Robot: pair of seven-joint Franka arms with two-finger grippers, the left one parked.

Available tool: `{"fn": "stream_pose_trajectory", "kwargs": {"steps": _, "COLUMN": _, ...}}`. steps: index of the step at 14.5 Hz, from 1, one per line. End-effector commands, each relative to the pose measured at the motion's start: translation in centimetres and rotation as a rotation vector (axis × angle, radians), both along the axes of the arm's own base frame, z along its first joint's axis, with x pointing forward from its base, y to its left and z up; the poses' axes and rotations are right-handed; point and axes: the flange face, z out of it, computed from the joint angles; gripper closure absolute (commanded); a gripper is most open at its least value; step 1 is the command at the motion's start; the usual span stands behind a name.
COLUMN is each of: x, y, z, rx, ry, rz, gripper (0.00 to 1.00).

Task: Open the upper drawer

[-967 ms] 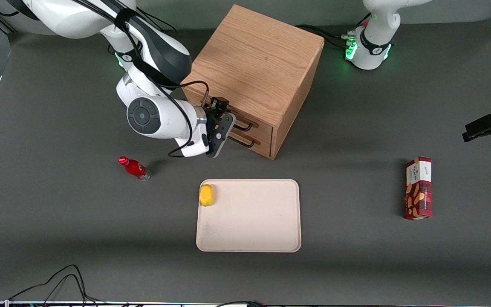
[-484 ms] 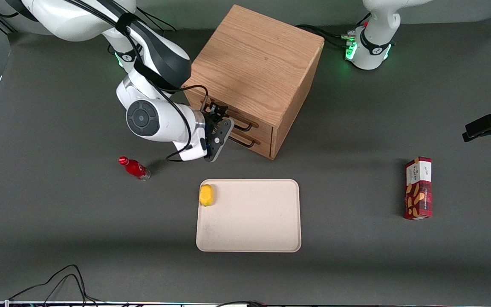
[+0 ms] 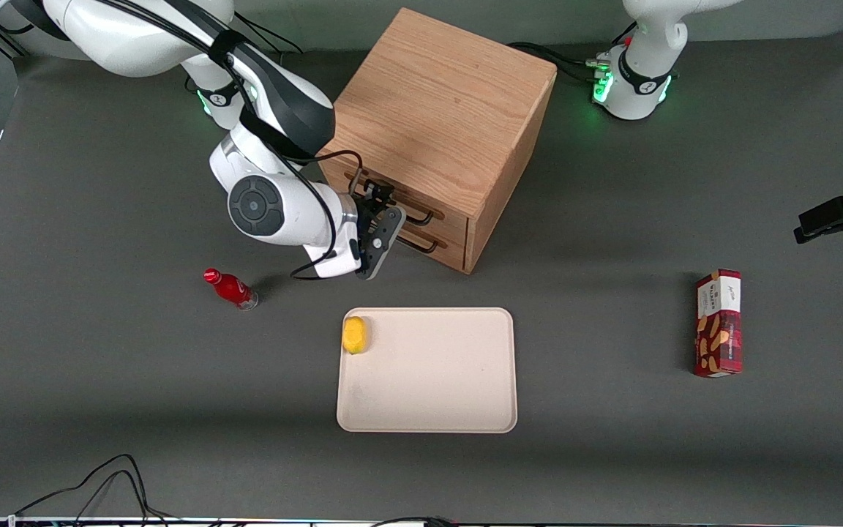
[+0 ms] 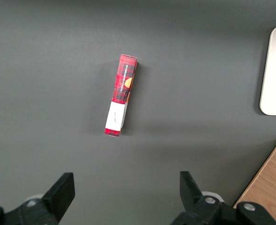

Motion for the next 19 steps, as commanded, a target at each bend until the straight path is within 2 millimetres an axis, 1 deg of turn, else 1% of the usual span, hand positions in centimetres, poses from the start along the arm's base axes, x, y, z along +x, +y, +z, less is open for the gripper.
{"fn": "stream_pose_trajectory", "kwargs": {"steps": 1, "x": 0.0, "y": 0.4, "z": -0.2, "rx": 0.000, "ry": -0.025, "rz": 0.014, "gripper": 0.00}}
{"fn": "stream_pose_trajectory", "kwargs": {"steps": 3, "x": 0.0, "y": 0.4, "z": -0.5, "rx": 0.004, "ry": -0.031, "rz": 0.010, "gripper": 0.00}}
{"fn": "stream_pose_trajectory", "kwargs": {"steps": 5, "x": 0.1, "y": 0.4, "z": -1.2, "rx": -0.007, "ry": -0.051, "rz": 0.016, "gripper": 0.00}}
{"fn": "stream_pose_trajectory", "kwargs": {"steps": 14, "x": 1.2, "y": 0.2, "z": -3.1, "rx": -0.012, "ry": -0.085, "rz": 0.018, "gripper": 0.00}}
{"fn": "stream_pose_trajectory", "kwargs": {"steps": 19, "x": 1.9, "y": -0.1, "z": -3.1, "rx": -0.017, "ry": -0.097, "rz": 0.016, "gripper": 0.00}}
